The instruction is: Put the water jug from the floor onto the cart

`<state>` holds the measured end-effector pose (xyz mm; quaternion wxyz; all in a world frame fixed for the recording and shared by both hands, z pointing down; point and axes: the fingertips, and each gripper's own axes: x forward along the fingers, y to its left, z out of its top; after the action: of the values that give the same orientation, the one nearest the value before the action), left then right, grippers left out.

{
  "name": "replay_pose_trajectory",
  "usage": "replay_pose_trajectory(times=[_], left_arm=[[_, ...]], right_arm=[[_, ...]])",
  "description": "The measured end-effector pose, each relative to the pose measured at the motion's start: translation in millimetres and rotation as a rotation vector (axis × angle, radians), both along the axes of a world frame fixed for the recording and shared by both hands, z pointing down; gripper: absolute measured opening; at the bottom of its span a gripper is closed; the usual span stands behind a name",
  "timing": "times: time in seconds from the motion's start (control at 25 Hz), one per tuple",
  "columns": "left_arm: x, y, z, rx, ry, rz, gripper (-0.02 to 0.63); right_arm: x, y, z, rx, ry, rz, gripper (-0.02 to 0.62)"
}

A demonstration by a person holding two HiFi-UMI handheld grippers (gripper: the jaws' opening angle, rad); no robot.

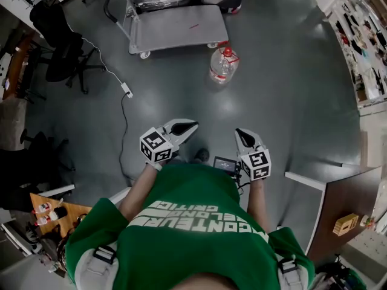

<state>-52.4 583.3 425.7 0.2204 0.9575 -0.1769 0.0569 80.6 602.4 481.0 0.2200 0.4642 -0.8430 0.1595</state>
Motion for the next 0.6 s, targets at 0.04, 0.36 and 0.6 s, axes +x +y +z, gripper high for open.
replay_pose_trajectory(times=[0.04,0.36,0.6], left_arm=[[4.9,-0.1,0.8,-0.002,-0.002,0.003,0.011],[29.9,-6.7,3.9,-0.012,-0.007,0.003,0.011],[46.7,-13.1,5.7,-0.016,-0.004,0.025,0.011]], right_arm=[[5.2,-0.9,0.8,-0.003,-0.005,0.006,-0.006],[29.3,-5.2,6.0,-0.016,-0.02,0.009,-0.006],[46.0,-8.9,6.8,-0.019,-0.023,0.037,-0.006]])
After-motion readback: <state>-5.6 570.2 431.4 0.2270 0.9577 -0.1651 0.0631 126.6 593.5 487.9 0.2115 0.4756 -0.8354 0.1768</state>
